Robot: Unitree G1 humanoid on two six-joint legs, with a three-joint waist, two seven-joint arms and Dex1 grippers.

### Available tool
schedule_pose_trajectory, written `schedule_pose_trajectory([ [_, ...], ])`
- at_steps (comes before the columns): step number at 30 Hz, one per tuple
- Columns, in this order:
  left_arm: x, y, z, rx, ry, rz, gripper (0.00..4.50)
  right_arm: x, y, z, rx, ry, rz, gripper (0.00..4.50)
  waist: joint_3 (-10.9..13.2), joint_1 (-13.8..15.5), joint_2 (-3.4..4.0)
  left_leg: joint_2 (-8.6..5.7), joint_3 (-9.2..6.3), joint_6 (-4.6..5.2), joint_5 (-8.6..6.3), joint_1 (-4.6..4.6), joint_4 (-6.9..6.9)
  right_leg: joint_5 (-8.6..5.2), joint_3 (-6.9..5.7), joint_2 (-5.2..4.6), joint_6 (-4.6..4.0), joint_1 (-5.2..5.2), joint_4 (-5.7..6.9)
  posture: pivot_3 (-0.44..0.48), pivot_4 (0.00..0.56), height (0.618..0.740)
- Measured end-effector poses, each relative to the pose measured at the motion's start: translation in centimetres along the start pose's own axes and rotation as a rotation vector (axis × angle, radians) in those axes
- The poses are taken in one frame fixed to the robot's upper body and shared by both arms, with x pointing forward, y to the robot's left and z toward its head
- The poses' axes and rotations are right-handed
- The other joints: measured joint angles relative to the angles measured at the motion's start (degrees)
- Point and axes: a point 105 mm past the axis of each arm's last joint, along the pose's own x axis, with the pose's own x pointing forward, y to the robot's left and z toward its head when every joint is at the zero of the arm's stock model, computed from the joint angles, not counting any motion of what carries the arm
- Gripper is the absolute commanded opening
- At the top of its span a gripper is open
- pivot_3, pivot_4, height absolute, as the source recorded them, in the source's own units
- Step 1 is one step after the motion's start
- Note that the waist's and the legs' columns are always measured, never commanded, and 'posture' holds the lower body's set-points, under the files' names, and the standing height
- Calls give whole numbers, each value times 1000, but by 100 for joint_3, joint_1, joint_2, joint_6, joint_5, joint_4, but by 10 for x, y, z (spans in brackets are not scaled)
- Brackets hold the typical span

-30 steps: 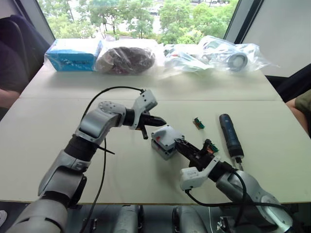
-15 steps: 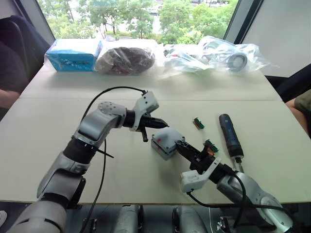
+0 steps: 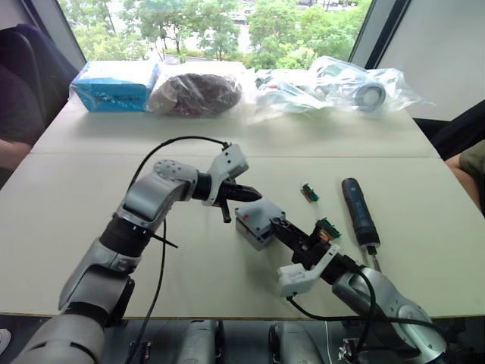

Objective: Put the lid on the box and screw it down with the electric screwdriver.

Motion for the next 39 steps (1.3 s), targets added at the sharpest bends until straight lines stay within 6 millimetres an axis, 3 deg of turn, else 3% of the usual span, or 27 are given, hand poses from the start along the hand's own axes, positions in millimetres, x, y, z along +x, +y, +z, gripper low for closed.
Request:
schedule_pose_trajectory([
  [5,3,-5,-10,14,39,-19,36,-2,2,0,5,3,-2,97,-1,8,1,-1,0,0,0,2,0,0,0,0,0,4,0,0,150,740],
  [20,10,-15,-8,102,59,-34,36,-7,8,-1,0,1,-6,97,-3,7,0,-1,-2,1,-1,36,0,-2,-1,0,-1,41,-6,0,150,740],
  [22,12,-18,-9,127,77,-39,0,-8,9,-1,3,3,-3,1097,-5,7,-1,-1,-4,5,-3,52,-1,-7,-2,0,2,58,-7,0,150,740],
  [24,14,-23,-15,135,100,-51,0,-10,16,-3,21,18,20,1732,-8,12,-1,-2,-6,6,-4,55,-1,-7,-3,-1,1,62,-7,0,150,740],
  [31,20,-26,-24,173,163,-26,0,-12,10,-6,9,30,-9,4220,-76,6,-31,0,-6,48,-34,148,-8,-33,-2,-3,-41,149,-9,0,150,740],
  [39,29,-26,-31,209,161,-17,0,-19,12,-5,33,42,12,4220,-163,41,-28,-2,-19,56,-48,164,-8,-47,-14,-9,-57,186,-35,0,150,740],
])
